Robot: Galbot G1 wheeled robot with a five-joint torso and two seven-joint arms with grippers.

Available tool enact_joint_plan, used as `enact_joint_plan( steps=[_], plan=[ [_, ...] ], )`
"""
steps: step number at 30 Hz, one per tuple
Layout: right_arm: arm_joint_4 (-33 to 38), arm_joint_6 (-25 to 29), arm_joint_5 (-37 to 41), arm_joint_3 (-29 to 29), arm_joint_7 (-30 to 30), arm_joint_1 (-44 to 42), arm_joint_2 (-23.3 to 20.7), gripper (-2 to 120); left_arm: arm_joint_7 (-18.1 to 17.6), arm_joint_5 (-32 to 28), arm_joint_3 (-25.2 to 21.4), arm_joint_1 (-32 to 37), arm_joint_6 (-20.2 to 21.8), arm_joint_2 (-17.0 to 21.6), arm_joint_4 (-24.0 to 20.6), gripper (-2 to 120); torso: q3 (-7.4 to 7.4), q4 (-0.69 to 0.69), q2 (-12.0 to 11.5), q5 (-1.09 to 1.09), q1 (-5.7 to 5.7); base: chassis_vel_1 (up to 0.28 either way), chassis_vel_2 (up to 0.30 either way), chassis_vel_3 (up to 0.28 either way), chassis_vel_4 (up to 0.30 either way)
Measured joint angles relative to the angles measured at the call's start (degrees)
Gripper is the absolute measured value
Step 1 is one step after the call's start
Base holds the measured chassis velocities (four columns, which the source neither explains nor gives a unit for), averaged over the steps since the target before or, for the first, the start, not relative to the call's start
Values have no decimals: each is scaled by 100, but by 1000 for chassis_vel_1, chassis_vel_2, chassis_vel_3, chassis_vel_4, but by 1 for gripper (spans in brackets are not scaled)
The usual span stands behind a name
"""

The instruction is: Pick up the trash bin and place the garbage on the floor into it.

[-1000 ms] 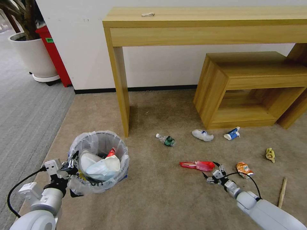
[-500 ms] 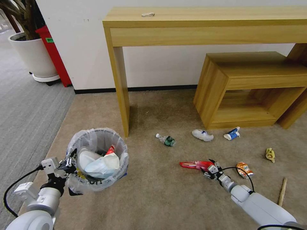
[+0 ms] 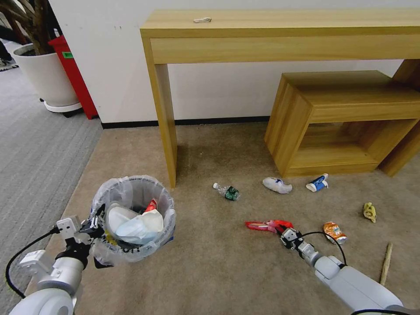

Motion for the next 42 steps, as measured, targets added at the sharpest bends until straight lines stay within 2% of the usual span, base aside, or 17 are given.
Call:
enact_joint_plan(
  steps=[1, 6, 9, 16, 26, 29, 36, 37, 39, 42],
  plan=[
    [18, 38, 27, 8, -33, -3, 0, 0, 0, 3, 1, -5, -1, -4, 9, 4, 0, 0, 0, 0, 0, 0, 0, 0, 0],
    [80, 186, 272, 15, -154, -22, -1, 0, 0, 26, 4, -7, -16, -24, 40, 4, 0, 0, 0, 0, 0, 0, 0, 0, 0],
    [335, 429, 645, 79, -278, -102, -56, 0, 2, 63, 13, -13, -34, -52, 110, 4, 0, 0, 0, 0, 0, 0, 0, 0, 0],
    [710, 855, 881, 152, -459, -179, -189, 0, 1, 104, 34, -75, -41, -60, 226, 4, 0, 0, 0, 0, 0, 0, 0, 0, 0],
    [1389, 906, 1341, 171, -541, -200, -326, 0, -6, 176, 66, -125, -43, -125, 318, 4, 0, 0, 1, 0, 0, 0, 0, 0, 0],
    [1717, 907, 1488, 176, -581, -198, -392, 0, -14, 176, 51, -124, -43, -115, 319, 4, 0, 0, 1, 0, 0, 0, 0, 0, 0],
    [3170, 764, 1860, 174, -569, -93, -683, 0, -25, 181, 35, -120, -37, -143, 314, 4, 0, 1, 1, -1, 0, 0, 0, 0, 0],
    [3170, 764, 1860, 174, -569, -93, -683, 0, -25, 181, 35, -120, -37, -143, 314, 4, 0, 1, 1, -1, 0, 0, 0, 0, 0],
    [3705, 676, 1937, 173, -512, -15, -793, 0, -28, 181, 33, -127, -30, -144, 289, 4, 0, 1, 1, -1, 0, 0, 0, 0, 0],
    [4083, 592, 2011, 161, -474, 64, -881, 0, -34, 180, 31, -135, -22, -143, 270, 4, 0, 0, 1, -1, 0, 0, 0, 0, 0]
  ],
)
